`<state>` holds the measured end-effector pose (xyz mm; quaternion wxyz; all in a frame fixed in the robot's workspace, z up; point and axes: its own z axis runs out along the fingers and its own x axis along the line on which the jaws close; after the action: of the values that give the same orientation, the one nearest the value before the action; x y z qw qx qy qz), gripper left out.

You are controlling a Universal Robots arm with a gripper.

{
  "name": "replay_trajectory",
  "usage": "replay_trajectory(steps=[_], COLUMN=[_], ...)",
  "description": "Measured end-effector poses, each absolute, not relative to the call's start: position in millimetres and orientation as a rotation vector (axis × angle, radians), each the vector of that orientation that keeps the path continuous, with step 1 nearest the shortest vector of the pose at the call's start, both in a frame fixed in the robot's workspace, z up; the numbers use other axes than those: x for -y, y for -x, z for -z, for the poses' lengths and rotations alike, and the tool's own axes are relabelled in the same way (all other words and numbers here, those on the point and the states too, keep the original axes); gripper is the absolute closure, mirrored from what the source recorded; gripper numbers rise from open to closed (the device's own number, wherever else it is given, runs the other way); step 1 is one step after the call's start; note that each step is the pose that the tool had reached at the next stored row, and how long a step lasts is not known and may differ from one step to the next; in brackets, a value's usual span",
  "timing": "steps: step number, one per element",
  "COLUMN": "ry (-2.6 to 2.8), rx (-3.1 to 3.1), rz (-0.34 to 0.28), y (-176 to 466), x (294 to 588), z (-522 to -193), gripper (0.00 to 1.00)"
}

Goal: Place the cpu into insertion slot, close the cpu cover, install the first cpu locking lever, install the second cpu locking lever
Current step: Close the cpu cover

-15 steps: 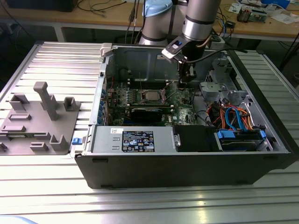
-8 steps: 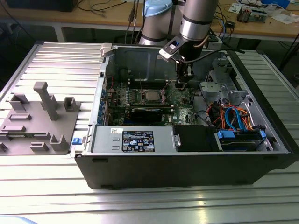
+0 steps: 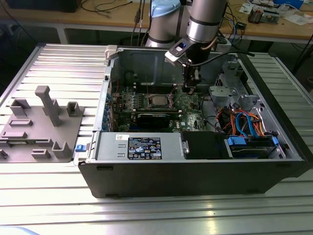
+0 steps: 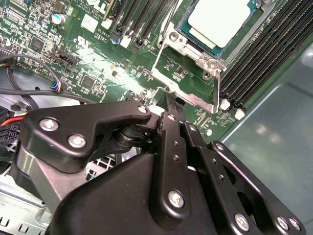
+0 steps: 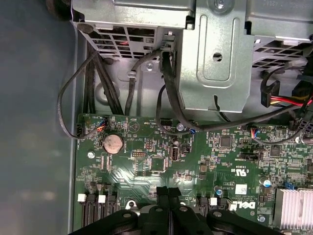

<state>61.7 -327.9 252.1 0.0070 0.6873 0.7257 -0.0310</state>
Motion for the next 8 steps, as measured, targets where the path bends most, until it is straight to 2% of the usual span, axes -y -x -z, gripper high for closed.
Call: replay_trajectory(steps=[8], ry=[-2.149], rx=[-2.27], rz=[0.097], y=[-59.2], x=[327.8], z=[-251.7], gripper=[0.89])
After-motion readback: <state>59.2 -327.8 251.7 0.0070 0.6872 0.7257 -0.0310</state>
